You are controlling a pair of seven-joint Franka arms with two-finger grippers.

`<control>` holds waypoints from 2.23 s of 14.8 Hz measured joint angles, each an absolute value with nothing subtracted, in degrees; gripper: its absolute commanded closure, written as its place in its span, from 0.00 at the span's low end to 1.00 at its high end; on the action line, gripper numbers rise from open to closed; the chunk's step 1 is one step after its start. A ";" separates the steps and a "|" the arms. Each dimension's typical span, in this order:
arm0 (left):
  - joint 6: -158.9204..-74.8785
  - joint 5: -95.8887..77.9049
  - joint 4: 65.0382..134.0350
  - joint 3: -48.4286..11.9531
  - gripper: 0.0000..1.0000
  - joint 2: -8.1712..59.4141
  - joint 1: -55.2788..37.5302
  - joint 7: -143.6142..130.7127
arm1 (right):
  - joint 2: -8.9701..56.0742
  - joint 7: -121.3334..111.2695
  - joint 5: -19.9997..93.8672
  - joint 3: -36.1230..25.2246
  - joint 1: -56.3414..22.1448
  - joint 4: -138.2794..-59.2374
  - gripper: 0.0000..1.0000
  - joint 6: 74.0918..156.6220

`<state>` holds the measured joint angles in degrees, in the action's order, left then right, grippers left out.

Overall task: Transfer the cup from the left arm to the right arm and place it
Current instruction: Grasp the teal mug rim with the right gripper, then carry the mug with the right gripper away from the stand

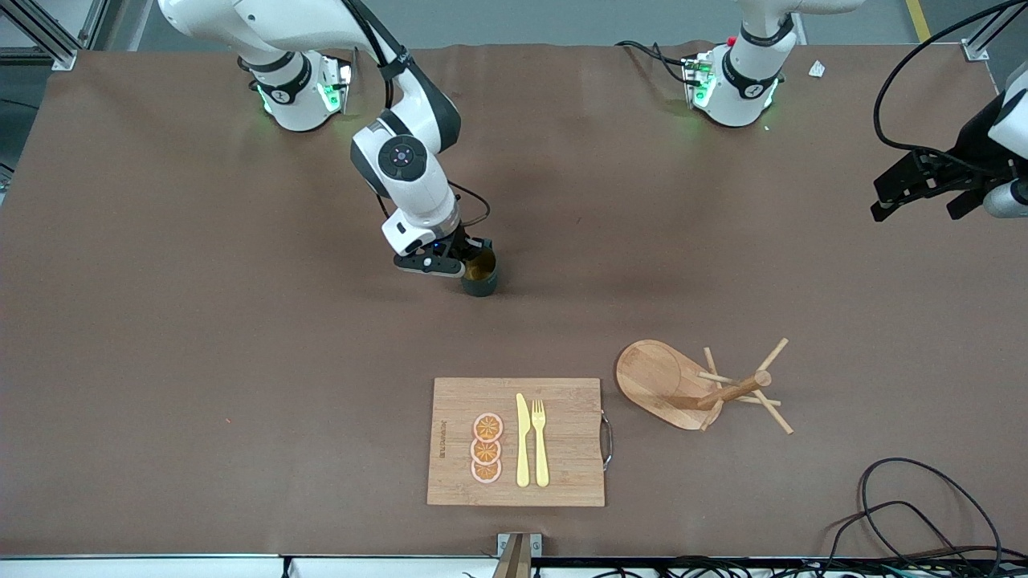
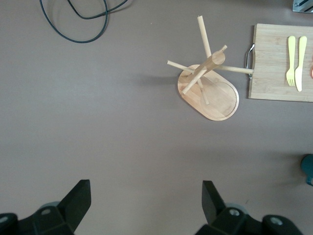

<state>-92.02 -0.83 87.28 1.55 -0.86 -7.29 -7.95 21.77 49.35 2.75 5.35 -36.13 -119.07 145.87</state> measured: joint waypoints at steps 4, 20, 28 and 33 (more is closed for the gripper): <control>-92.03 -0.83 87.27 1.41 0.00 -0.86 -7.41 -8.08 | 21.78 49.51 2.21 5.05 -36.31 -118.64 1.00 145.53; -92.42 -0.83 87.16 0.88 0.00 -0.84 -7.31 -8.32 | 9.75 -6.92 -15.27 1.52 -24.39 -128.11 1.00 135.84; -92.80 -0.83 87.17 0.84 0.00 -0.62 -7.43 -8.58 | 4.34 -55.26 -15.28 1.34 -4.67 -137.15 1.00 143.95; -92.80 -0.83 87.17 0.79 0.00 -0.61 -7.44 -8.60 | 4.35 -79.01 -7.17 1.32 1.72 -139.55 1.00 143.42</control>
<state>-92.80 -0.83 87.17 0.79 -0.61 -7.44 -8.60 4.35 -79.01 -7.17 1.32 1.72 -139.55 143.42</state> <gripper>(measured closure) 0.000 0.956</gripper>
